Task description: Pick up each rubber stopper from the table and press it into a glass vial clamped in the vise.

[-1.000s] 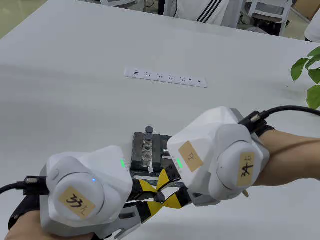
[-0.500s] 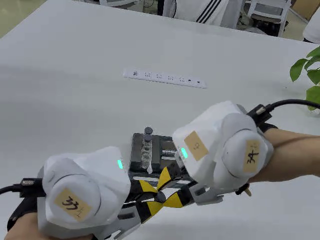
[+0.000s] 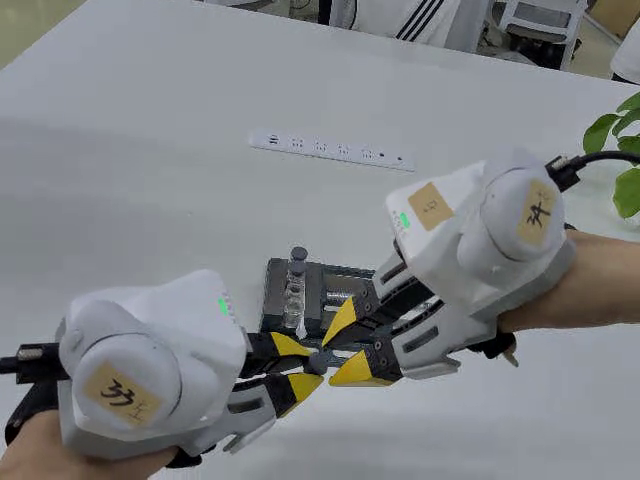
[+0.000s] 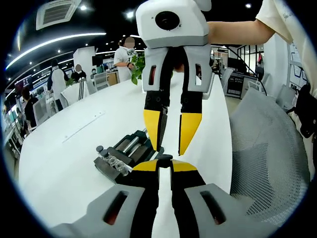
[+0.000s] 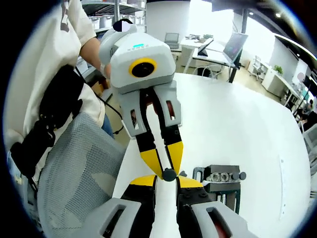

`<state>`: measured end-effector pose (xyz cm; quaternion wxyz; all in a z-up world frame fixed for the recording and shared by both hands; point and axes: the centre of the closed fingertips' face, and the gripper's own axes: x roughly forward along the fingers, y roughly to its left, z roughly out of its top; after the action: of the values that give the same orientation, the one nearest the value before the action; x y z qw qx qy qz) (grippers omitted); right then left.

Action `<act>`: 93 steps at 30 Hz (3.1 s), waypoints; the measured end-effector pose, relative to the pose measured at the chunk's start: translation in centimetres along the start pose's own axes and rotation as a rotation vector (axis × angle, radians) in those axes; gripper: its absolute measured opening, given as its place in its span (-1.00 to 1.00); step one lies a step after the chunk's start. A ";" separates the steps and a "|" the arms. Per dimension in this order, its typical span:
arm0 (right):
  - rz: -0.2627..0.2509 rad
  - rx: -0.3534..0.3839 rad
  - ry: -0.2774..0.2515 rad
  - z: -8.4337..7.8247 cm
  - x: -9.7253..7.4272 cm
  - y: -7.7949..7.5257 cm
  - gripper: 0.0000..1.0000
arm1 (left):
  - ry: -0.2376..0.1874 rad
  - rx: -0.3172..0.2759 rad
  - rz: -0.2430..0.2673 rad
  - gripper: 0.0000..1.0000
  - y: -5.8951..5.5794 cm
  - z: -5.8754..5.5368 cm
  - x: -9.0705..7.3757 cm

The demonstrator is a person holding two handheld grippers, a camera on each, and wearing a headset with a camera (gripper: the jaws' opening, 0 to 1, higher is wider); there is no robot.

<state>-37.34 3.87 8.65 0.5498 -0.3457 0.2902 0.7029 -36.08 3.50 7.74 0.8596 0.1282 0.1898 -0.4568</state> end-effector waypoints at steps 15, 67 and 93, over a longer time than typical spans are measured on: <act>-0.012 0.020 -0.002 0.0 0.0 0.0 -0.84 | -0.018 0.033 0.001 -0.92 -0.3 0.6 0.2; -0.033 0.095 0.007 -0.4 -1.2 -1.2 -0.90 | 0.001 -0.022 0.125 0.02 2.0 -0.4 -0.4; -0.044 -0.092 0.145 -1.4 -0.7 -6.6 -0.91 | 0.060 -0.226 0.188 0.98 5.4 -5.2 -2.3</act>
<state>-30.53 3.81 8.20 0.5262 -0.4268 0.2892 0.6763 -33.86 10.24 4.32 0.9015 0.0614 0.2527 -0.3458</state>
